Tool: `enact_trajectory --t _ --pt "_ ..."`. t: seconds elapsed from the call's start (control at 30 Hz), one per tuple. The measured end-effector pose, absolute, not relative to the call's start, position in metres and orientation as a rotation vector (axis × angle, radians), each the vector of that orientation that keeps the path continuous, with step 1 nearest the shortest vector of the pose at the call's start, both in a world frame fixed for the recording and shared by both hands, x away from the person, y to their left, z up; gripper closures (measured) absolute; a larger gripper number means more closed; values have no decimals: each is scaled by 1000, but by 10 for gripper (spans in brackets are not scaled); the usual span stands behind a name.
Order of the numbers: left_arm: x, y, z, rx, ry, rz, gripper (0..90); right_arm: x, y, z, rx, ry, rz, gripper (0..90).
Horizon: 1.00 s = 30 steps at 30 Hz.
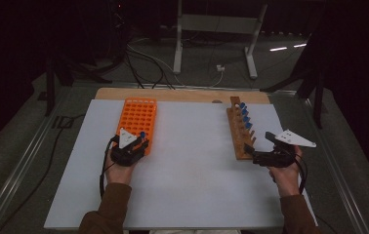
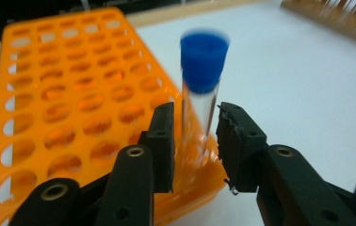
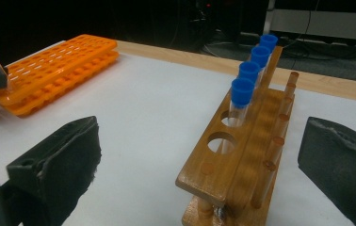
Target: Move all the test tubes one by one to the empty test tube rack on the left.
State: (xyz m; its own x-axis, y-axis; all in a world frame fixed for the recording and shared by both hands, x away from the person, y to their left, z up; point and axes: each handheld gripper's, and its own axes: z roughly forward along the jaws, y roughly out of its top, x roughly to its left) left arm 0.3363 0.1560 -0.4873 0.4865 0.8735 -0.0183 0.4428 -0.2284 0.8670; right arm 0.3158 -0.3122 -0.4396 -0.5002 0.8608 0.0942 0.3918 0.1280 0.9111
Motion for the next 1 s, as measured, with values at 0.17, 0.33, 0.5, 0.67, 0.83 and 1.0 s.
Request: enact_trajectory --t 0.17,0.33,0.5,0.67,0.83,1.0 --pt "332 157 -475 1810 1081 638 631 316 -311 -440 1203 1955 1348 1" --pt "322 163 -462 1720 1079 656 509 318 -309 -440 1197 1962 1338 1" --pt "314 168 -452 1679 1053 635 454 321 -305 -438 1192 1966 1333 1" --pt "307 172 -444 1659 1060 646 316 324 -301 -435 1182 1969 1328 1" --pt "298 178 -444 1627 1097 670 166 330 -298 -432 1160 1981 1302 1" --pt "295 186 -449 1615 1143 677 26 339 -300 -430 1182 1982 1285 1"
